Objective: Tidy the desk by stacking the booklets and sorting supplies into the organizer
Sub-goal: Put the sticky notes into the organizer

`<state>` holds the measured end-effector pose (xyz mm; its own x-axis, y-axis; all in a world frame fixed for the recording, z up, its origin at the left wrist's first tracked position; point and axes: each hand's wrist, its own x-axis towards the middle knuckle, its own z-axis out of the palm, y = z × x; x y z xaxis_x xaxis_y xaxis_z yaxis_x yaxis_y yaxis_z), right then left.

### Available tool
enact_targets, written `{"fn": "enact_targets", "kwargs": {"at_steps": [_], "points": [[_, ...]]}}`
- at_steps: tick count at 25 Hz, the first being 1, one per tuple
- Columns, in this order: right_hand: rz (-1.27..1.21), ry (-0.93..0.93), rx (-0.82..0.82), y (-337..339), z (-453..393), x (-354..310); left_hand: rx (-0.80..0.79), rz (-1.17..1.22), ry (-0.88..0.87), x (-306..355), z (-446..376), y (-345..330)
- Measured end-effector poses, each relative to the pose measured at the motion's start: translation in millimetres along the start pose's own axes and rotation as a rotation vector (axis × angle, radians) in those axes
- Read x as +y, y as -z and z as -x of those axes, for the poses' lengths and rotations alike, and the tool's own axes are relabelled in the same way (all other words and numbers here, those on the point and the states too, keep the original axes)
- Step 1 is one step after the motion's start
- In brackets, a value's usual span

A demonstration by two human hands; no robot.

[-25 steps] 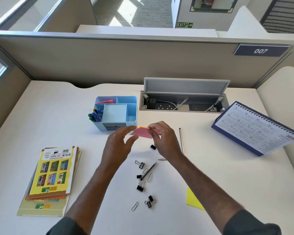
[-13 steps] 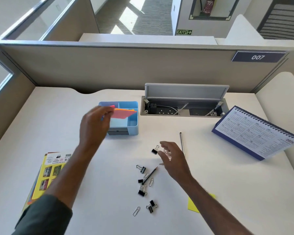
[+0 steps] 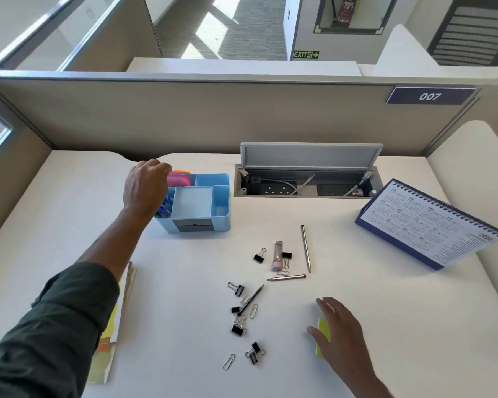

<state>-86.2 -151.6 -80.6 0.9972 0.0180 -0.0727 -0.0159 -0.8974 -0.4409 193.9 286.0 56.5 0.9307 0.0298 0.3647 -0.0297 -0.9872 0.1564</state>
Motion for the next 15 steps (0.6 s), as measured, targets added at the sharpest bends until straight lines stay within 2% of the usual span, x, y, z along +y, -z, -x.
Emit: {"fn": "enact_targets", "kwargs": {"at_steps": [8, 15], "points": [[0.114, -0.093, -0.064, 0, 15, 32, 0.055, -0.017, 0.003, 0, -14, -9], [0.199, -0.096, -0.070, -1, 15, 30, -0.076, -0.043, -0.017, -4, -18, -20]]}}
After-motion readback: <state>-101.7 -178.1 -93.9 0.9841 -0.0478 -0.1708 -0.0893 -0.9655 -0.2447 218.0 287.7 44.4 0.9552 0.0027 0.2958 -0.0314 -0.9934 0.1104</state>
